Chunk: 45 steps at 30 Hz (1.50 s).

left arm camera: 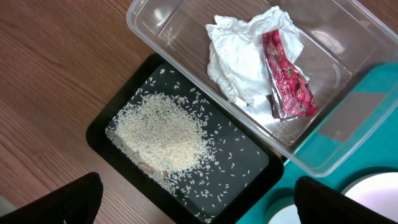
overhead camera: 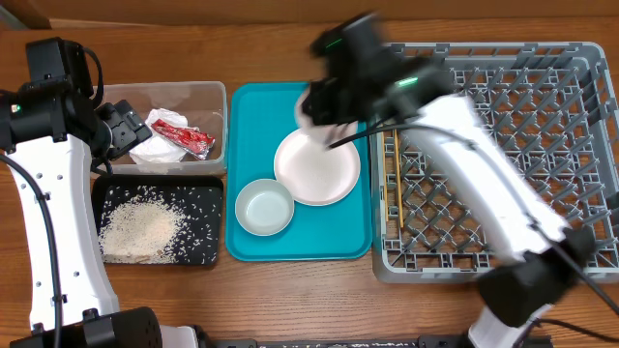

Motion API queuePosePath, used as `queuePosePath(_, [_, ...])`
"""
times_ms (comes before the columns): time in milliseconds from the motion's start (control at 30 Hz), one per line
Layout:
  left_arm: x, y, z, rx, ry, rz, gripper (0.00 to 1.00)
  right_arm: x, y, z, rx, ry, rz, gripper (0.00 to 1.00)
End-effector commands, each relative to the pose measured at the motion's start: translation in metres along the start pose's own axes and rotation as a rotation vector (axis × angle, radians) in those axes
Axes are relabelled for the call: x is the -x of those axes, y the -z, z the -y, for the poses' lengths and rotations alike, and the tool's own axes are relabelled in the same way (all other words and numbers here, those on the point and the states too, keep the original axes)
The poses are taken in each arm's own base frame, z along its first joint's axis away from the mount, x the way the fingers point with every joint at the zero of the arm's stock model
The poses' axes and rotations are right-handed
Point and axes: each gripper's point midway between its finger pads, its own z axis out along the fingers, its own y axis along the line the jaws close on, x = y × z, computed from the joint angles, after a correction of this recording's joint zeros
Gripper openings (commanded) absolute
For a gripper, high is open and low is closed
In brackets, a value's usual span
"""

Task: Sort waste into correct bins and load items into the dishwasher
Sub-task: 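Lift the pink bowl with right gripper and carry it over the rack, then lower the pink bowl on its side into the rack's left rows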

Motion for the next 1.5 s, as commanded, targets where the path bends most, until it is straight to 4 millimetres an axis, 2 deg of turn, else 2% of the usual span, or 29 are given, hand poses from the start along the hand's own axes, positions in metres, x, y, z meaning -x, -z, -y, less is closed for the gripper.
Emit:
queuePosePath(0, [0.004, 0.002, -0.001, 0.002, 0.007, 0.012, 1.00, 0.004, 0.054, -0.023, 0.400, 0.025, -0.043, 0.04])
queuePosePath(67, [0.004, 0.002, -0.001, 0.002, 0.007, 0.012, 1.00, 0.009, 0.072, -0.005, 0.471, 0.011, -0.022, 0.04])
queuePosePath(100, [0.004, 0.002, -0.001, 0.002, 0.008, 0.012, 1.00, 0.012, 0.079, 0.013, 0.470, -0.017, -0.005, 0.04])
queuePosePath(200, [0.004, 0.002, -0.001, 0.002, 0.007, 0.012, 1.00, 0.014, 0.089, 0.049, 0.471, -0.055, 0.029, 0.04])
queuePosePath(267, [0.004, 0.002, -0.001, 0.002, 0.007, 0.012, 1.00, 0.009, 0.101, 0.073, 0.601, -0.069, 0.074, 0.04])
queuePosePath(367, [0.004, 0.002, -0.001, 0.002, 0.008, 0.012, 1.00, 0.004, 0.116, 0.085, 0.774, -0.062, 0.148, 0.04])
queuePosePath(467, [0.004, 0.002, -0.001, 0.002, 0.007, 0.012, 1.00, -0.003, 0.115, 0.106, 0.827, -0.107, 0.182, 0.04])
queuePosePath(667, [0.004, 0.002, -0.001, 0.002, 0.008, 0.012, 1.00, -0.026, 0.094, 0.147, 0.807, -0.161, 0.216, 0.04])
queuePosePath(767, [0.004, 0.002, -0.001, 0.002, 0.008, 0.012, 1.00, -0.035, 0.085, 0.155, 0.803, -0.155, 0.222, 0.04])
queuePosePath(1200, [0.004, 0.002, -0.001, 0.002, 0.007, 0.012, 1.00, -0.050, 0.065, 0.168, 0.746, -0.176, 0.201, 0.04])
queuePosePath(1467, [0.004, 0.002, -0.001, 0.002, 0.008, 0.012, 1.00, -0.052, 0.064, 0.169, 0.748, -0.184, 0.197, 0.04])
